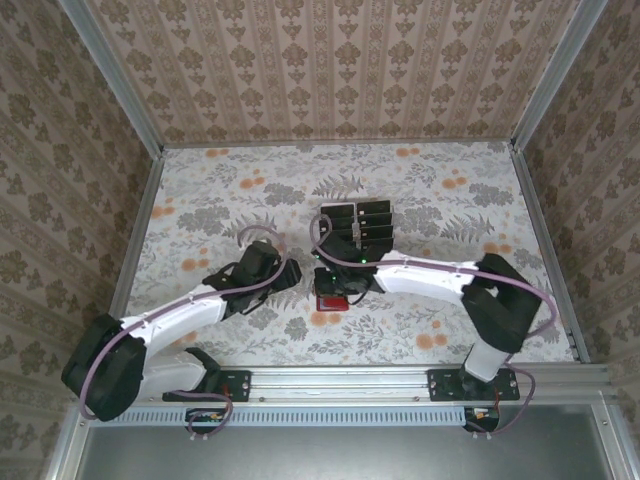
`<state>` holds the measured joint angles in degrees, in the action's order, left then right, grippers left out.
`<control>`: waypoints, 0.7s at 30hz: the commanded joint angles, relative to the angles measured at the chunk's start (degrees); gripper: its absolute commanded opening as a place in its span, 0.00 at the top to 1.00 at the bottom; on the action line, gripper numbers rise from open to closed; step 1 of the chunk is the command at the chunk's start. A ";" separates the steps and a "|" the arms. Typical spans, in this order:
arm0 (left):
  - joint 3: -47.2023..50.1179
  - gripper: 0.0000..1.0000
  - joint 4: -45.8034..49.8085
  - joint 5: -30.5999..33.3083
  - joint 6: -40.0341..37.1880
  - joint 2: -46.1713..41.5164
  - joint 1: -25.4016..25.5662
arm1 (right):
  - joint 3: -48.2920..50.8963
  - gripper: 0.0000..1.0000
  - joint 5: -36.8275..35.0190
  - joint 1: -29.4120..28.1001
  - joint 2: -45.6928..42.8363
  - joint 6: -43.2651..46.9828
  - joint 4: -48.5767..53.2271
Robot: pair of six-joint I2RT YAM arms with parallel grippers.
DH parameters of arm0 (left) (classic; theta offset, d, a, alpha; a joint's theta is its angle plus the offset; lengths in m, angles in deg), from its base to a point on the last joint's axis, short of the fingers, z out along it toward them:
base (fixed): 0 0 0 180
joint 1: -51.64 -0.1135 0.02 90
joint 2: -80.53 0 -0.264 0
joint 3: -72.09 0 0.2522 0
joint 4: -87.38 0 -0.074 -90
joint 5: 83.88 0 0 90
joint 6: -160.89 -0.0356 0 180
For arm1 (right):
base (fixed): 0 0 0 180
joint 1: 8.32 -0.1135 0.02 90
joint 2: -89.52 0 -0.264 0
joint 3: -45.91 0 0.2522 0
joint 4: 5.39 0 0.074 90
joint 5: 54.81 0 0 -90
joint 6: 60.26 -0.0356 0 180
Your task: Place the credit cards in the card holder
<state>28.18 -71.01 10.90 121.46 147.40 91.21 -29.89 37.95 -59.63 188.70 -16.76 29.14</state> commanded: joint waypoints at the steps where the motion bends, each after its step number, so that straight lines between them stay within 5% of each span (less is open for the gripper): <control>1: 0.31 0.24 2.68 -0.26 -2.39 -1.45 -0.85 | 1.71 0.89 -3.46 1.36 -1.92 -0.88 1.24; 6: 0.01 0.24 3.20 -1.92 -4.46 -2.39 -1.17 | 4.51 0.81 -3.75 1.22 -8.62 -1.37 0.45; 11: 0.75 0.23 2.96 -2.75 -5.06 -3.62 -2.79 | 3.83 0.46 -7.21 -0.65 -11.67 -3.21 2.94; 17: 2.21 0.23 3.20 -4.28 -4.95 -6.58 -8.57 | -5.72 0.17 -14.63 -4.74 -3.58 -3.62 12.91; 21: 2.81 0.23 3.69 -6.53 -5.38 -8.70 -12.85 | -13.02 0.14 -20.12 -7.47 2.90 -3.00 19.60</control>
<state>30.03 -68.49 6.70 117.50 140.54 80.42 -38.35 24.62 -65.51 188.24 -19.93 40.46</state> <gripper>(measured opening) 0.771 0.858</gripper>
